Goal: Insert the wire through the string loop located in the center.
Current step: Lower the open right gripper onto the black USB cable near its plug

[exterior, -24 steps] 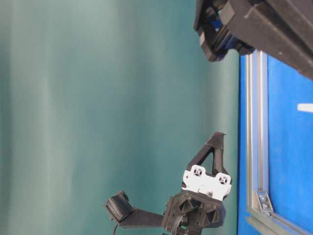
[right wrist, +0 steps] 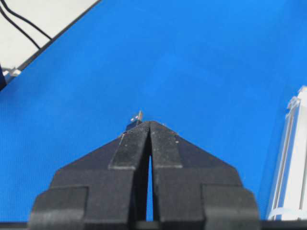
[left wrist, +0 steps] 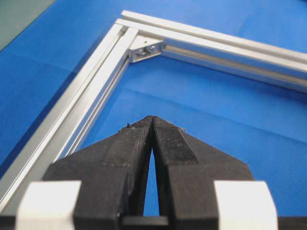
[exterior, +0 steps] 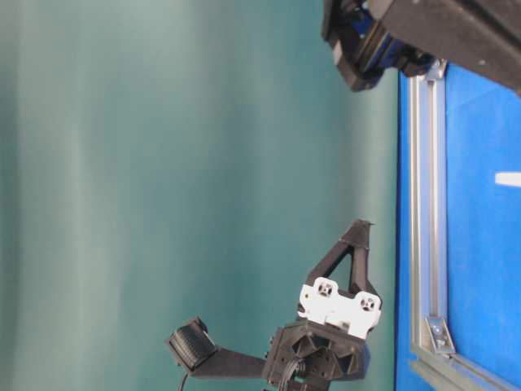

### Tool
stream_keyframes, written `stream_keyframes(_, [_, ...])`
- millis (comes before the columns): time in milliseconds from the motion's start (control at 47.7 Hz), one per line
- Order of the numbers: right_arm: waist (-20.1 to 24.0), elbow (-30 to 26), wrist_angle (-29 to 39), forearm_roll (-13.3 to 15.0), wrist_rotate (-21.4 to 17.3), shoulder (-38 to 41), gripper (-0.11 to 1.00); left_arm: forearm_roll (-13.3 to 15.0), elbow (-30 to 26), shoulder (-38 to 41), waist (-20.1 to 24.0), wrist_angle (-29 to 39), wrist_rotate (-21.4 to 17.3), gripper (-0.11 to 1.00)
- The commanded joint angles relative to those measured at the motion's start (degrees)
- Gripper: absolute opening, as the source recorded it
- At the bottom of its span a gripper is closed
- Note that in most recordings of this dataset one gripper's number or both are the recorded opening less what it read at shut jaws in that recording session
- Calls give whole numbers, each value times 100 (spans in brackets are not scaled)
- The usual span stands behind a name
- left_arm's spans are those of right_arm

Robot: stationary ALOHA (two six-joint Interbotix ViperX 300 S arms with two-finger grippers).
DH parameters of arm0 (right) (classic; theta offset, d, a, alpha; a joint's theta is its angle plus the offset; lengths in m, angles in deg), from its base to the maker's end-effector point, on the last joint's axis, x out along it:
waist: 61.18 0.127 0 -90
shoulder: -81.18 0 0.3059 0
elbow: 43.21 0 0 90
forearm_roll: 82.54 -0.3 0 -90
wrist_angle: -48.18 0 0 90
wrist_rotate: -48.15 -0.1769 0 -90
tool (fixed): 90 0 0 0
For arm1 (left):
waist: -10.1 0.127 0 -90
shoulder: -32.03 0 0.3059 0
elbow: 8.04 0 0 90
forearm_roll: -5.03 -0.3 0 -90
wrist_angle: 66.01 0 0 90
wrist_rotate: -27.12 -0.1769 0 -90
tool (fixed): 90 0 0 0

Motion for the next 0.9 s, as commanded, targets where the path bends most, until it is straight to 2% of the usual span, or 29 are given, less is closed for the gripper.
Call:
stream_keyframes(0, [18, -70, -9, 0, -62, -149, -4, -18, -79, -158, -9, -26, -9, 0])
stream_keyframes(84, [26, -88, 18, 0, -97, -149, 3, -18, -79, -149, -9, -35, -9, 0])
stream_keyframes(168, [26, -97, 18, -9, -105, -141, 19, -18, -88, -158, -9, -35, -18, 0])
stream_keyframes(377, [53, -97, 62, -26, -105, -141, 80, -18, -62, -158, -9, -26, -9, 0])
stream_keyframes(419, [53, -97, 62, -44, -105, -141, 88, -26, -70, -158, -9, -35, -9, 0])
stream_keyframes(440, [53, -97, 62, -53, -105, -132, 90, -18, -70, -158, -9, -26, -9, 0])
stream_keyframes(545, [70, -149, 62, -123, -105, -35, 83, -18, -62, -158, -9, -26, -9, 0])
stream_keyframes(880, [114, -466, 167, -510, -185, 765, 85, -26, -53, -158, -18, 0, -9, 0])
